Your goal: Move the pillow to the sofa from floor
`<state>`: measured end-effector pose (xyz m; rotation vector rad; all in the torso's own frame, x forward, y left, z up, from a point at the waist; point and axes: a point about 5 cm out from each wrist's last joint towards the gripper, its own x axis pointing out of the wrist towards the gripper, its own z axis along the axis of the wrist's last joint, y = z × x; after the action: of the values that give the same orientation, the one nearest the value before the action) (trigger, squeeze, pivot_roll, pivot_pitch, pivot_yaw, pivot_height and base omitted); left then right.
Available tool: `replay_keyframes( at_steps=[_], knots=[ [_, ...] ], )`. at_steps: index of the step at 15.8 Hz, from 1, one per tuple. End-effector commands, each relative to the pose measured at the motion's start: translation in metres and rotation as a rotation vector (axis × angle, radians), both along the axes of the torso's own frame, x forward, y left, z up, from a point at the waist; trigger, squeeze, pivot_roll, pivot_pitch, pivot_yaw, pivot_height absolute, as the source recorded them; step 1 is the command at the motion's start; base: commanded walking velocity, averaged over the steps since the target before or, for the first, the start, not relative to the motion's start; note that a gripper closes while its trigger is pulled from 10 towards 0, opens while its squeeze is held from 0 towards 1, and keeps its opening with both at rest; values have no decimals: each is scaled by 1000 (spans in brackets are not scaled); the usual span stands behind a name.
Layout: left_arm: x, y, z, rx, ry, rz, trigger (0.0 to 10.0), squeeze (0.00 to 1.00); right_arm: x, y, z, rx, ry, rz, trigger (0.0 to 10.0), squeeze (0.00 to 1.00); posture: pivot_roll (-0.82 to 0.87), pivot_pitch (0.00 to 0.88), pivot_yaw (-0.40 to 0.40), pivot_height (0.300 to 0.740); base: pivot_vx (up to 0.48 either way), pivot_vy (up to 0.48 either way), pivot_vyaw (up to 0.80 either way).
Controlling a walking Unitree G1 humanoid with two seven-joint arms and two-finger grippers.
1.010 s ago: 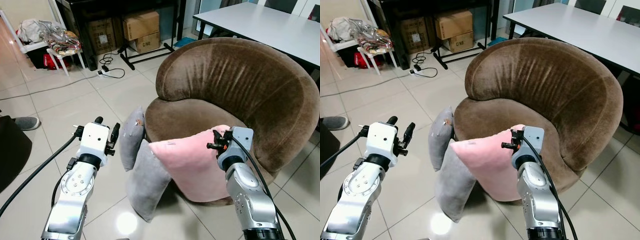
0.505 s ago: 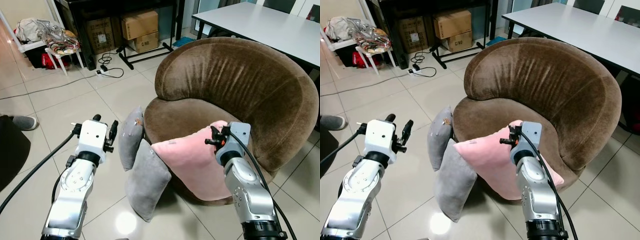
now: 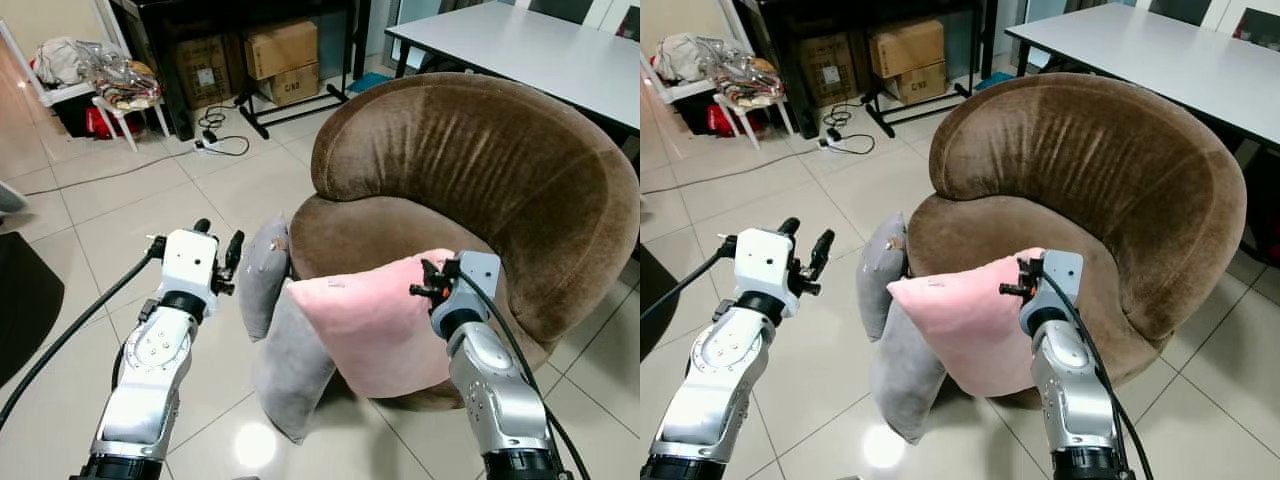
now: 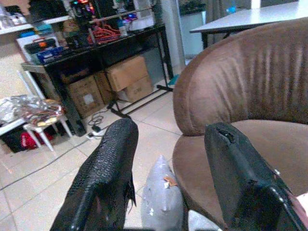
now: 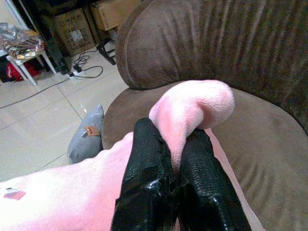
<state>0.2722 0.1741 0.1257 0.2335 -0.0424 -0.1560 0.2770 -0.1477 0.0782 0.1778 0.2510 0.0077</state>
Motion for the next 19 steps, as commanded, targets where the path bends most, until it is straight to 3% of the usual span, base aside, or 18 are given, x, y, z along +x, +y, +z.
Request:
replay_keyframes(
  at_steps=[1, 3, 10, 19],
  knots=[
    [-1, 2, -1, 5, 14, 2, 10000, 0, 5, -2, 15, -1, -75, -17, 10000, 0, -110, 0, 37, 740, 0, 0, 0],
    [-3, 4, -1, 16, 11, 3, 10000, 0, 5, 0, 15, 0, -72, -12, 10000, 0, -106, 0, 29, 740, 0, 0, 0],
    [-2, 9, -3, 33, 9, 36, 10000, 0, 2, -1, 11, 13, -56, -16, 10000, 0, -98, 0, 33, 740, 0, 0, -800],
    [-3, 9, -1, 25, 0, 21, 10000, 0, 1, -1, 9, 41, -47, -32, 10000, 0, -91, 0, 32, 740, 0, 0, -267]
  ],
)
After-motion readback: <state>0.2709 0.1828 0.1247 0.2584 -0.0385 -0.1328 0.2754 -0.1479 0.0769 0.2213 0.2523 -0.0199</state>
